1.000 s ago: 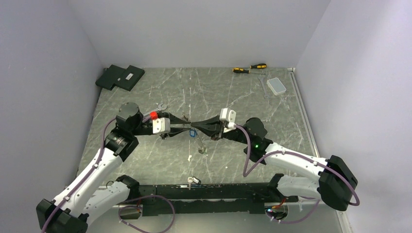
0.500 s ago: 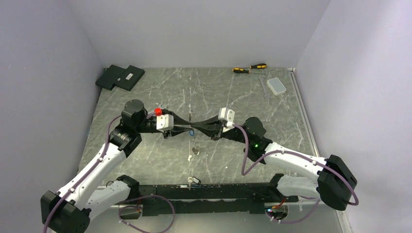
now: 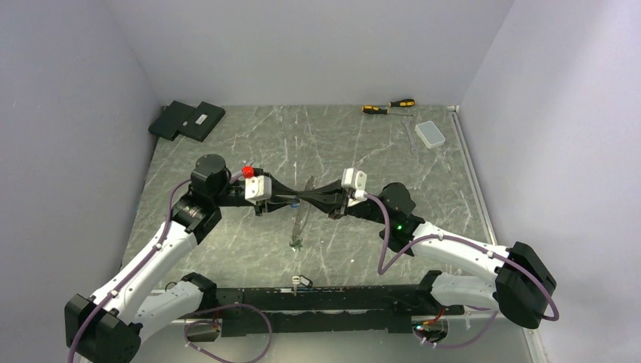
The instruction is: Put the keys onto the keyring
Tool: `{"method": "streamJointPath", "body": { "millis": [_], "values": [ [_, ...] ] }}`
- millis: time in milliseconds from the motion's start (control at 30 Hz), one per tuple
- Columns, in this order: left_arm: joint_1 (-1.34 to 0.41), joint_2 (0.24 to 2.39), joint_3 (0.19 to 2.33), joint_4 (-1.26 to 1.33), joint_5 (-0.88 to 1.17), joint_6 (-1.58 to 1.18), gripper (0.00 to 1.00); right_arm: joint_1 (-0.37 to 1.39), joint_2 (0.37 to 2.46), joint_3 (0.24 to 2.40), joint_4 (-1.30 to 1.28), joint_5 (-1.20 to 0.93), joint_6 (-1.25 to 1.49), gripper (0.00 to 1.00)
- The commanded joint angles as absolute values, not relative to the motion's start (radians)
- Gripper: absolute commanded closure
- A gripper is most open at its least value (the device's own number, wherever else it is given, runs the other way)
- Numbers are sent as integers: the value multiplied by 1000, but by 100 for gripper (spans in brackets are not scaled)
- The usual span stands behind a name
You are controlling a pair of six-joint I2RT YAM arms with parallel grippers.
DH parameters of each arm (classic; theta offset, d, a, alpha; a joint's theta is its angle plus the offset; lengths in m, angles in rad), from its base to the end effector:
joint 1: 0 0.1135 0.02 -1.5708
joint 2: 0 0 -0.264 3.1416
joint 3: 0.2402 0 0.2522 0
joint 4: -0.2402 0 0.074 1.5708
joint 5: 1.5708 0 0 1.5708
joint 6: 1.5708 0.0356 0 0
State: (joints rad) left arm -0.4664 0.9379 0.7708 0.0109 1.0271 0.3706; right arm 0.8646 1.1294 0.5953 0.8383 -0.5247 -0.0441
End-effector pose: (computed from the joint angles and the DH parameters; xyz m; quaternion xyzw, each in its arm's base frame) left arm 0.1709 -0.1201 0.3304 0.5607 0.4752 -0.4001 0.5474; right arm 0.1478 0.2007 0.3105 -0.4387 0.4218 0.4512 0.6527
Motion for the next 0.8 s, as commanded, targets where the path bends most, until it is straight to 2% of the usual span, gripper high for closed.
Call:
{"method": "streamJointPath", "body": {
  "millis": [0, 433, 767],
  "values": [
    [-468, 923, 799, 26, 1048, 348, 73, 867, 1116, 617, 938, -541, -33, 100],
    [-462, 907, 801, 20, 1034, 350, 70, 867, 1128, 621, 909, -534, -57, 100],
    [-456, 914, 804, 28, 1037, 338, 77, 867, 1140, 627, 913, -543, -52, 100]
  ]
}}
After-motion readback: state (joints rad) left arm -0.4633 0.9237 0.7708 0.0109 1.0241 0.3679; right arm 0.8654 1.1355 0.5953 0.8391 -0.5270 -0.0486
